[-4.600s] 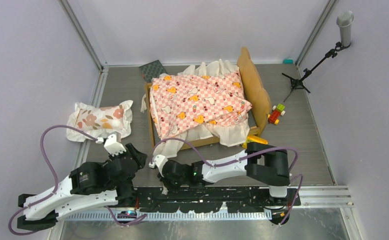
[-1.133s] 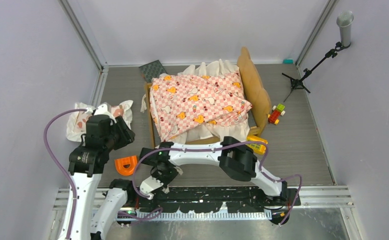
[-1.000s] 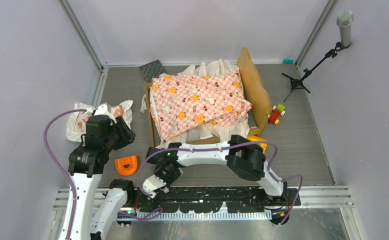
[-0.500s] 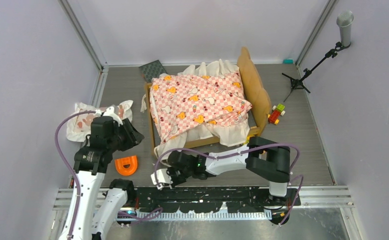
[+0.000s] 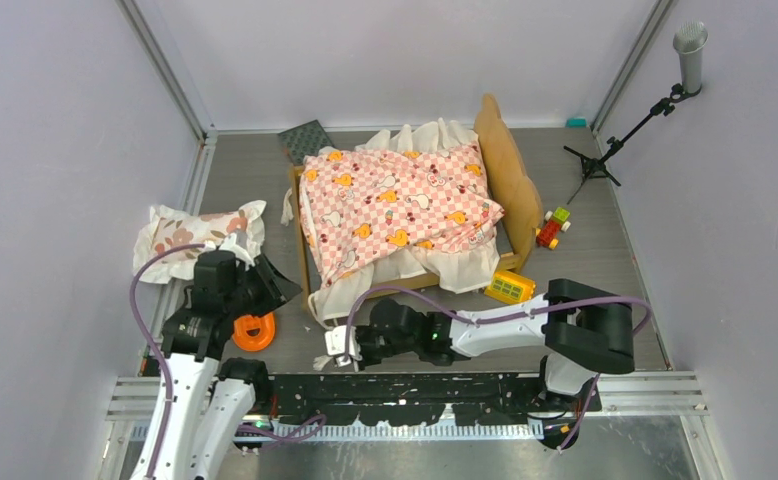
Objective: Set up the pet bed
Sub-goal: Tie the ropes to the bed frame.
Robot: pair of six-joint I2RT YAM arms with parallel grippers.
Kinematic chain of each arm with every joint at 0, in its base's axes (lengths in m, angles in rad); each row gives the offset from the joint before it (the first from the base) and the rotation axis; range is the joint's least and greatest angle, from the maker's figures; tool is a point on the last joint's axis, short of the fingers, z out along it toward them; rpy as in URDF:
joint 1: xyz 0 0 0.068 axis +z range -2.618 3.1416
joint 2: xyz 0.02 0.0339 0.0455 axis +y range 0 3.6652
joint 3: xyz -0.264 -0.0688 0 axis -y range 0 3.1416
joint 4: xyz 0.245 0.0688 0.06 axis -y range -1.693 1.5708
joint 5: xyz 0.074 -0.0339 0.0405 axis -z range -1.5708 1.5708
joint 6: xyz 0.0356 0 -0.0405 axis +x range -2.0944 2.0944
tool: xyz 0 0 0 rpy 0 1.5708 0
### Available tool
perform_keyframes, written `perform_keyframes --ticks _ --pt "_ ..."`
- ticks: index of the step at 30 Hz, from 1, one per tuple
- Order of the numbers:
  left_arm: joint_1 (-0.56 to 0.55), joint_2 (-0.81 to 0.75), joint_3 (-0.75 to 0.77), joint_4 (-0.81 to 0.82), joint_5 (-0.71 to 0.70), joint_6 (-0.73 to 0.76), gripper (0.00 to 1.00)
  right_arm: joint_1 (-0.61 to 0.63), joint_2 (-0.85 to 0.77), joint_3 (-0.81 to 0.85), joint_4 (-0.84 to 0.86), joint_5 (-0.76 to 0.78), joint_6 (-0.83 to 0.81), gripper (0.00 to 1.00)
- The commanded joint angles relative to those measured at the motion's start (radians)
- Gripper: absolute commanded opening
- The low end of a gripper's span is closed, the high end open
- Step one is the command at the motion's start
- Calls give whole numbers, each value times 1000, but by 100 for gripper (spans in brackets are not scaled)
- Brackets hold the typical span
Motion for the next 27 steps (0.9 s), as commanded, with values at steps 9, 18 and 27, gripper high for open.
perform_keyframes --ticks 9,18,27 --pt "-72 -49 -127 129 24 -123 41 -8 -90 -142 389 65 174 1" --pt "-302 -41 -188 173 -176 -245 42 -9 -166 -225 491 107 230 1" --pt "-360 -103 -283 194 -238 -354 42 -9 -197 -241 503 114 248 1"
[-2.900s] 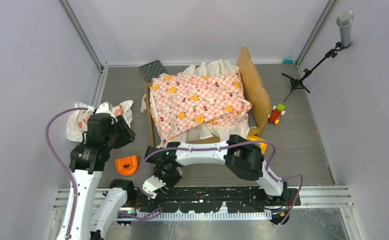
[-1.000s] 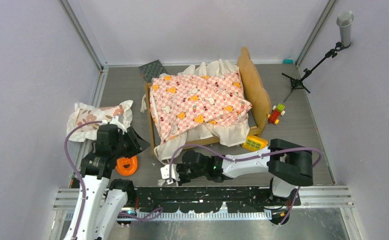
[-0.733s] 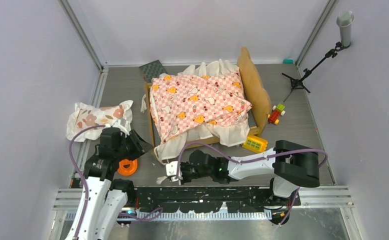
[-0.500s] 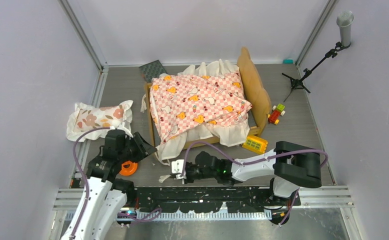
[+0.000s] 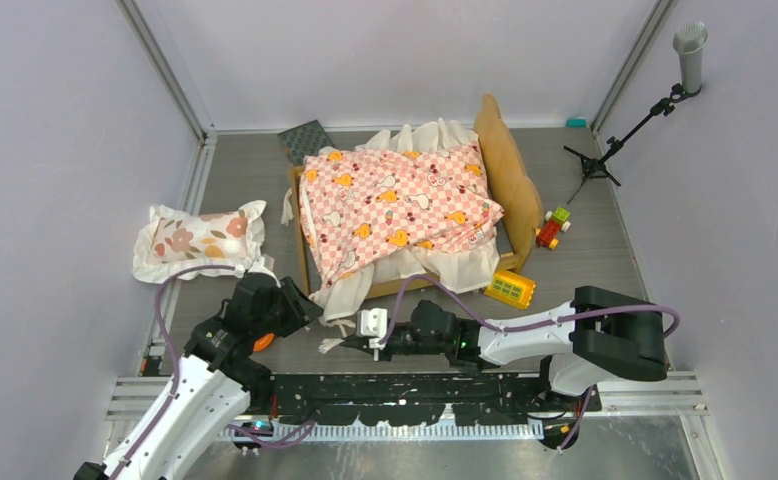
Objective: Set up the pet bed
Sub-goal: Tie the ropes to the bed frame.
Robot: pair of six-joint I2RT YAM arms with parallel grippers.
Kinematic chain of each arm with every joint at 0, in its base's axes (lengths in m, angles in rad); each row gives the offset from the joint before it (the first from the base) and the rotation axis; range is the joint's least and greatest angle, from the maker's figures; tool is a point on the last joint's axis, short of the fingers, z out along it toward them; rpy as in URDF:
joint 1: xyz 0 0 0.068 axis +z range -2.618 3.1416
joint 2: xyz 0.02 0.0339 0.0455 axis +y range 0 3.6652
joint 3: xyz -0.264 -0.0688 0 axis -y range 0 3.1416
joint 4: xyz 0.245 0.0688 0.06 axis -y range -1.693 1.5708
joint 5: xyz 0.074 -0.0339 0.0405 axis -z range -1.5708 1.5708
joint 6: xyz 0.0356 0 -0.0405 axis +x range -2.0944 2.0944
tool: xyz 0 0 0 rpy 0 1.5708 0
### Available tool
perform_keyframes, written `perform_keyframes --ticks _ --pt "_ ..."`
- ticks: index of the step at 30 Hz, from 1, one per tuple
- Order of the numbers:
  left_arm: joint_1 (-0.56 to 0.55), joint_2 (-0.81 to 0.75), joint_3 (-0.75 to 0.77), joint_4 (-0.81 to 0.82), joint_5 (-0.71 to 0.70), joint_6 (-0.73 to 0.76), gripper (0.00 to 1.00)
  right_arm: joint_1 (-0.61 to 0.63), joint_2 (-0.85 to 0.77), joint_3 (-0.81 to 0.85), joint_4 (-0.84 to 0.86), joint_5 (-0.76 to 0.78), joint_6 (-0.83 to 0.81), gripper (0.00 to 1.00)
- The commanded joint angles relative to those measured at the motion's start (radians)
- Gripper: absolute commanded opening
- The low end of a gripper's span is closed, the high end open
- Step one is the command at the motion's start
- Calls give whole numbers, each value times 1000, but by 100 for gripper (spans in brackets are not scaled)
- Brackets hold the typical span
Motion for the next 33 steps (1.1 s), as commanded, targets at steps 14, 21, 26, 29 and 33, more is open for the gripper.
perform_keyframes --ticks 14,21,26,29,33 --pt "-11 45 -113 220 -57 -99 44 -2 -22 -1 112 -8 62 1" --pt "-18 73 -130 261 -56 -95 45 -1 -16 1 117 -48 90 1" --pt "-21 33 -164 265 -59 -104 46 5 -5 11 136 -111 138 1" --pt "-21 16 -169 265 -59 -99 47 14 6 23 142 -136 153 1" --pt "-21 8 -169 264 -56 -97 47 21 38 31 185 -147 179 1"
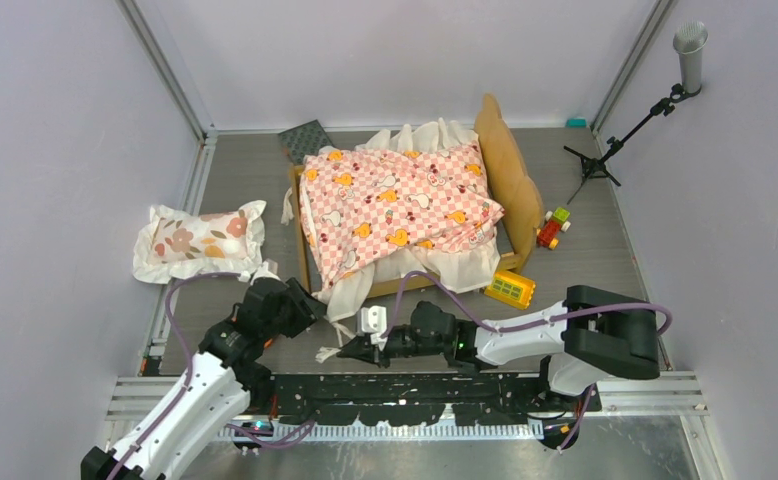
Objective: Set up the pet bed
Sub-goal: Tie the ropes to the bed frame.
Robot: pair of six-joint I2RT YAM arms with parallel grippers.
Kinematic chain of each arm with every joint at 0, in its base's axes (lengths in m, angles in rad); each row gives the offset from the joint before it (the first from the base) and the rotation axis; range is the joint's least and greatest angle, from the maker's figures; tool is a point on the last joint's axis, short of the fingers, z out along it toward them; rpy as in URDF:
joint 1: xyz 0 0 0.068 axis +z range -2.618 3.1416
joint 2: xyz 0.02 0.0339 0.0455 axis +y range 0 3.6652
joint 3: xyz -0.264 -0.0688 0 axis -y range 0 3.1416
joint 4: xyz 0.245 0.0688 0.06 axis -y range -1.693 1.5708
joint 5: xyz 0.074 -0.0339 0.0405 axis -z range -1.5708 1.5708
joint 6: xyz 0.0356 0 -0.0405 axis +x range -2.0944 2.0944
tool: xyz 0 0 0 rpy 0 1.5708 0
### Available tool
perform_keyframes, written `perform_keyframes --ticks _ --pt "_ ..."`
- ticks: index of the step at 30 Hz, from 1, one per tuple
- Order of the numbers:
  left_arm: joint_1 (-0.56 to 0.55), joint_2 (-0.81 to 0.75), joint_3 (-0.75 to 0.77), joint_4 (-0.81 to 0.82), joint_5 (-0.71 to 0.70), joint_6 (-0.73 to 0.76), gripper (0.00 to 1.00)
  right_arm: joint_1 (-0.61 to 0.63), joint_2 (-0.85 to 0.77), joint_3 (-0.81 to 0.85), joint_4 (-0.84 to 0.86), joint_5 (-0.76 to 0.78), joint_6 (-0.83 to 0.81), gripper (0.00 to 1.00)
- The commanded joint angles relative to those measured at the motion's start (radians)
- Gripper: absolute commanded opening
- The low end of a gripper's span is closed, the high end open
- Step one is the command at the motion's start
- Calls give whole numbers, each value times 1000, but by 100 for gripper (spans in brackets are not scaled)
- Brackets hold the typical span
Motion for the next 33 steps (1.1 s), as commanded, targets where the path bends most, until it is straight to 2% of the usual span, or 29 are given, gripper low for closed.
perform_keyframes --ticks 1,9,15,21,29,33 --pt "-5 -14 -2 56 -12 7 47 19 26 37 139 -61 58 1" --pt "-5 -25 1 55 -13 6 40 21 64 46 271 -57 99 1" --pt "-6 -39 -1 43 -12 7 35 23 57 61 273 -66 132 1" --pt "-6 -61 10 21 19 7 37 30 43 70 248 -70 133 1" --pt "-5 -71 38 -4 43 16 13 34 53 68 249 -49 122 1" --pt "-5 -85 59 -50 38 23 8 34 40 55 230 -13 112 1"
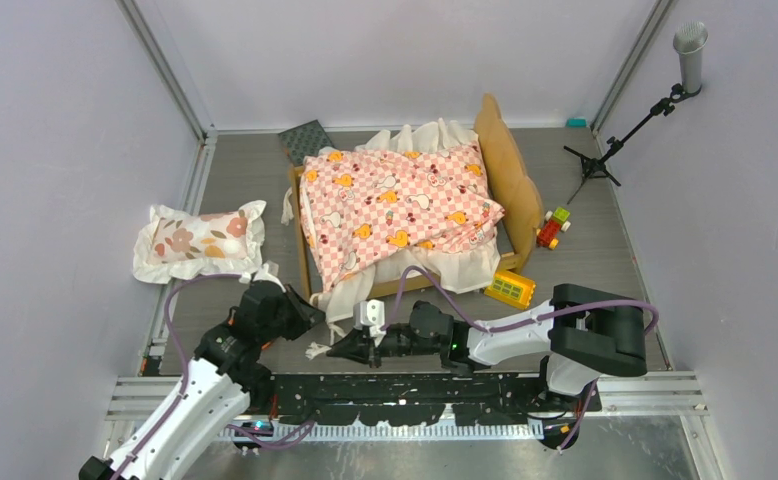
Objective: Set up the pet bed
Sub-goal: Tie the ropes to the bed frame.
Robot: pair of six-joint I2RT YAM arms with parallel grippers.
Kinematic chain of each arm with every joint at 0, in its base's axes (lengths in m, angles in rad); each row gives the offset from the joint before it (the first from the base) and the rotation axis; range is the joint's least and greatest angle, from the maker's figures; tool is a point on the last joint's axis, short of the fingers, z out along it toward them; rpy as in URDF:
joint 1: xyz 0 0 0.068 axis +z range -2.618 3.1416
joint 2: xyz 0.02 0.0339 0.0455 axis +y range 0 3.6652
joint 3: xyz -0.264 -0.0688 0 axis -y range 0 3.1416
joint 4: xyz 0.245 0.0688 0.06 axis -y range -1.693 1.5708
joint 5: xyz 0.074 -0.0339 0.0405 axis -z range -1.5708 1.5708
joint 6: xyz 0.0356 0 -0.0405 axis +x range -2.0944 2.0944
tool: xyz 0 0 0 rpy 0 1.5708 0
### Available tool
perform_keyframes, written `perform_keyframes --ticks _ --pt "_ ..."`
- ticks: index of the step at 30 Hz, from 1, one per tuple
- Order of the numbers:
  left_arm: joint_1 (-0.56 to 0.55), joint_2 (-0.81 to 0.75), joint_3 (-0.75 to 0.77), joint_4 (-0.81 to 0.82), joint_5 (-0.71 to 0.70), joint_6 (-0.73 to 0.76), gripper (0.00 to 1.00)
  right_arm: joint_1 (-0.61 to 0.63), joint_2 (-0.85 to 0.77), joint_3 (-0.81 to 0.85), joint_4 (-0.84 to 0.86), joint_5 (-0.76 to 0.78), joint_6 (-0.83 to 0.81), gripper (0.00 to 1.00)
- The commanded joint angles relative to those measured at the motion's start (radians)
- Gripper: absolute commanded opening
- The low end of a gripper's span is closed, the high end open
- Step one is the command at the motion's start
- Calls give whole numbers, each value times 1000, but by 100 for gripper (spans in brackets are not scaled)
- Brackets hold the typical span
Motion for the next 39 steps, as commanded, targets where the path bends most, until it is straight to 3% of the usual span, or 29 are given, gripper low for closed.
perform_keyframes --ticks 1,21,39 --pt "-1 -28 63 -30 -11 23 7 23 -38 21 69 3 4 1" --pt "0 -106 158 -246 -46 76 13 24 -30 47 -158 549 202 1" --pt "0 -80 160 -230 -42 76 15 23 92 225 -510 656 387 1"
